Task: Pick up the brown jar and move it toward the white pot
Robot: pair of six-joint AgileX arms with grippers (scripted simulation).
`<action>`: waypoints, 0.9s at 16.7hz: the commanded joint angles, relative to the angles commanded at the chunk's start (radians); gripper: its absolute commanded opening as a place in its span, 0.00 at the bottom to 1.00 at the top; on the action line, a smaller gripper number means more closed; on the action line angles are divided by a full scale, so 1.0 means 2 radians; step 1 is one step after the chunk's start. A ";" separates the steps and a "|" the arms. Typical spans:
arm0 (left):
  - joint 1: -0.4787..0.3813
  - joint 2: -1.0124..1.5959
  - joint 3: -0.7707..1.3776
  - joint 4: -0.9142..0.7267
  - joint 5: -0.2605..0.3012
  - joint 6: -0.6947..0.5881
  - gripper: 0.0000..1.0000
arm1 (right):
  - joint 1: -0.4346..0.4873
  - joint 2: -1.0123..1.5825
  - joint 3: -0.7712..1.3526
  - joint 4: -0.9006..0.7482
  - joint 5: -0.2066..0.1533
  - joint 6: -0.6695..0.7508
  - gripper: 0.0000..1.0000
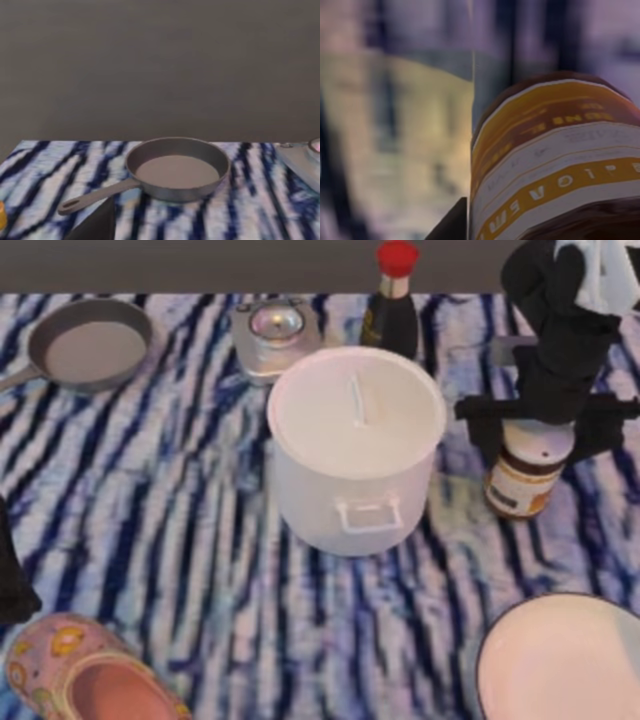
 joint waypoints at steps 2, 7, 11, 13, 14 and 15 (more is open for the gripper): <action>0.000 0.000 0.000 0.000 0.000 0.000 1.00 | 0.000 0.000 0.000 0.000 0.000 0.000 0.23; 0.000 0.000 0.000 0.000 0.000 0.000 1.00 | 0.000 0.000 0.000 0.000 0.000 0.000 0.60; 0.000 0.000 0.000 0.000 0.000 0.000 1.00 | 0.000 0.000 0.000 0.000 0.000 0.000 0.90; 0.000 0.000 0.000 0.000 0.000 0.000 1.00 | 0.000 0.000 0.000 0.000 0.000 0.000 1.00; 0.000 0.000 0.000 0.000 0.000 0.000 1.00 | 0.000 0.000 0.000 0.000 0.000 0.000 1.00; 0.000 0.000 0.000 0.000 0.000 0.000 1.00 | 0.000 0.000 0.000 0.000 0.000 0.000 1.00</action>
